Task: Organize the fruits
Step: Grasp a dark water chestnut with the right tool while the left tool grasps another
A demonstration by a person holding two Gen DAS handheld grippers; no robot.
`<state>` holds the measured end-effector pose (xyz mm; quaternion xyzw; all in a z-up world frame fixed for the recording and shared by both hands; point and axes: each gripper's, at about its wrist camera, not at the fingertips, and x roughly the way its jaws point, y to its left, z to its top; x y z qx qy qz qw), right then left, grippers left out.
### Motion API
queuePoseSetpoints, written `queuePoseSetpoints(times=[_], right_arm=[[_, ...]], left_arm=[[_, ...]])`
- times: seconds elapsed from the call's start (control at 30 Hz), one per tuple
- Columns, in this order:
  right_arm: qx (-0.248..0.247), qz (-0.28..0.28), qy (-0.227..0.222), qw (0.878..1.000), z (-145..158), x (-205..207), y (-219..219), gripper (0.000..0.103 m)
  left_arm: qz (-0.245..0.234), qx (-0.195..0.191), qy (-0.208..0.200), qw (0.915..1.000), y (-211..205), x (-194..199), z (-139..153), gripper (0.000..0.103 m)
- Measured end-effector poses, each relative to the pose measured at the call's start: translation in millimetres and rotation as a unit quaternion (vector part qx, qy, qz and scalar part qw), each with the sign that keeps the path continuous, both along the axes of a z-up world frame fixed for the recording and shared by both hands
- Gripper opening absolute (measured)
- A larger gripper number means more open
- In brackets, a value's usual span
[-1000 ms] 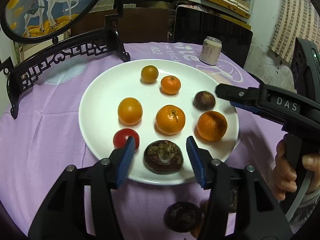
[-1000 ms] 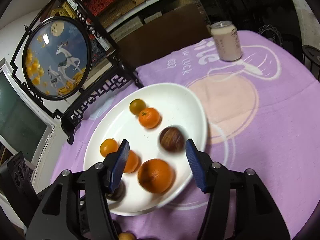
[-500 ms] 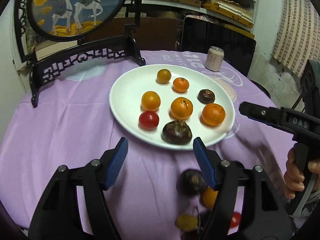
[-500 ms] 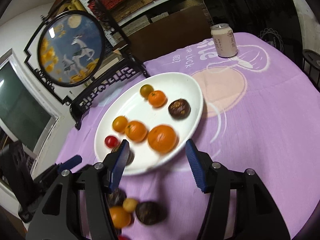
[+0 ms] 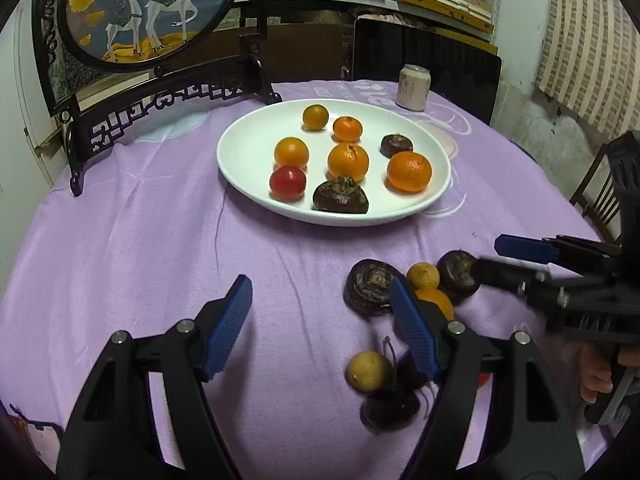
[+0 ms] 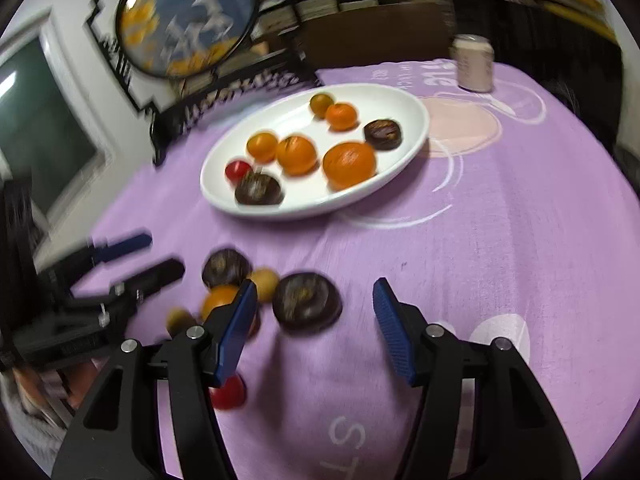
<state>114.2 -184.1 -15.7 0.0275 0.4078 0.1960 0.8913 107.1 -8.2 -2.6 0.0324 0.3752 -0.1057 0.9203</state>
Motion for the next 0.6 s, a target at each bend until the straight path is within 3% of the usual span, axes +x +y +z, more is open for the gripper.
queuePoseSetpoints(times=[0.13,0.27,0.43,0.5,0.6], right_arm=[[-0.041,0.015,0.002,0.999,-11,-2,11,0.06],[-0.06,0.008,-0.001,0.998,-17,1,13,0.06],[-0.046,0.0,-0.002,0.999,-16,8,11,0.055],[-0.038,-0.002,0.005,0.999,-17,13,10,0.045],[-0.028,-0.001,0.009,1.0,-17,16,8,0.044]], left_arm=[[0.017,-0.006,0.004,0.9998,9,4,0,0.08],[0.027,-0.019,0.007,0.9994,17,7,2,0.081],[0.021,-0.007,0.006,0.9997,12,6,0,0.082],[0.019,-0.001,0.007,0.9998,9,6,-1,0.082],[0.013,0.003,0.011,0.9998,6,6,-4,0.082]])
